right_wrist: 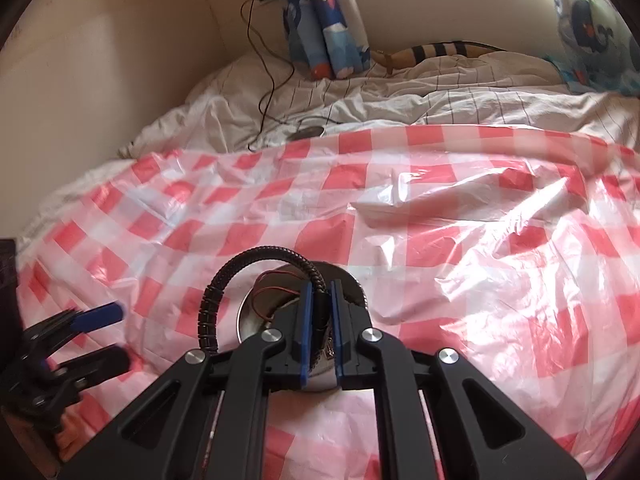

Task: Organize jewelry
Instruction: 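Carry both bracelets over the steel tin and open both tools to drop them, then move the right tool back over the bracelet pile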

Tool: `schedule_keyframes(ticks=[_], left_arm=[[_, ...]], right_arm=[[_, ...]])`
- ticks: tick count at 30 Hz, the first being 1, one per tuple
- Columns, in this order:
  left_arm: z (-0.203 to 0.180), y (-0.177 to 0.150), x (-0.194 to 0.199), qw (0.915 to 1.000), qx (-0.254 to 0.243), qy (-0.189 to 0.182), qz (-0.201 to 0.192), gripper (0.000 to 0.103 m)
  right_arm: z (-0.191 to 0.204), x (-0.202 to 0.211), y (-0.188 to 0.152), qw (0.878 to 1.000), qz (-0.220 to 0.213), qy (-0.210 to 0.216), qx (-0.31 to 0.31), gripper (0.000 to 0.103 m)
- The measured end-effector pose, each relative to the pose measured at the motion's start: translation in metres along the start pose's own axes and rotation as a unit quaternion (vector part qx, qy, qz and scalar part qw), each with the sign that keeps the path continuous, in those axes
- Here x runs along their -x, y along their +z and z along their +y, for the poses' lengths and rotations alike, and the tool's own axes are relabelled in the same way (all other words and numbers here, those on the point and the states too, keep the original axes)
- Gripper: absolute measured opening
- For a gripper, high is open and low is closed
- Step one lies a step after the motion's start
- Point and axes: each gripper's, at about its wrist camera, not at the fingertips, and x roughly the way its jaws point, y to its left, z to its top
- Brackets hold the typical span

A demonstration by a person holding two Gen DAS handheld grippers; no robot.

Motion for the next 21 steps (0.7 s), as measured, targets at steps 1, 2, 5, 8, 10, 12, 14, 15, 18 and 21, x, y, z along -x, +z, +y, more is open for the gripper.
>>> schedule_keyframes(ticks=[1, 2, 5, 8, 10, 12, 14, 15, 18, 21], left_arm=[[0.007, -0.005, 0.001, 0.9999, 0.014, -0.002, -0.001, 0.089], [0.013, -0.008, -0.002, 0.9997, 0.025, -0.004, 0.003, 0.089], [0.022, -0.008, -0.013, 0.999, 0.037, 0.002, 0.023, 0.089], [0.023, -0.009, -0.011, 0.9991, 0.038, -0.007, 0.018, 0.089], [0.021, -0.009, -0.011, 0.9994, 0.03, -0.003, 0.015, 0.089], [0.02, -0.01, -0.011, 0.9994, 0.032, -0.005, 0.017, 0.089], [0.02, -0.011, -0.012, 0.9992, 0.034, -0.006, 0.019, 0.089], [0.02, -0.012, -0.012, 0.9993, 0.033, -0.007, 0.019, 0.089], [0.017, -0.013, -0.013, 0.9994, 0.027, -0.005, 0.02, 0.089], [0.013, -0.015, -0.014, 0.9993, 0.028, -0.007, 0.022, 0.089]], right_arm=[[0.004, -0.006, 0.0, 1.0, 0.006, -0.005, 0.006, 0.01], [0.007, -0.013, 0.001, 1.0, 0.014, -0.014, 0.015, 0.01], [0.01, -0.03, 0.002, 0.998, 0.038, -0.029, 0.03, 0.01], [0.013, -0.043, 0.001, 0.995, 0.06, -0.057, 0.051, 0.013], [0.011, -0.037, 0.0, 0.996, 0.047, -0.062, 0.046, 0.03], [0.008, -0.02, -0.003, 0.997, 0.019, -0.061, 0.036, 0.051], [0.005, 0.002, -0.013, 0.999, -0.005, -0.039, 0.025, 0.064], [0.005, 0.012, -0.019, 0.999, -0.013, -0.035, 0.02, 0.067], [0.0, 0.043, -0.052, 0.998, -0.05, -0.042, 0.022, 0.079], [-0.004, 0.062, -0.091, 0.992, -0.094, -0.074, 0.05, 0.092]])
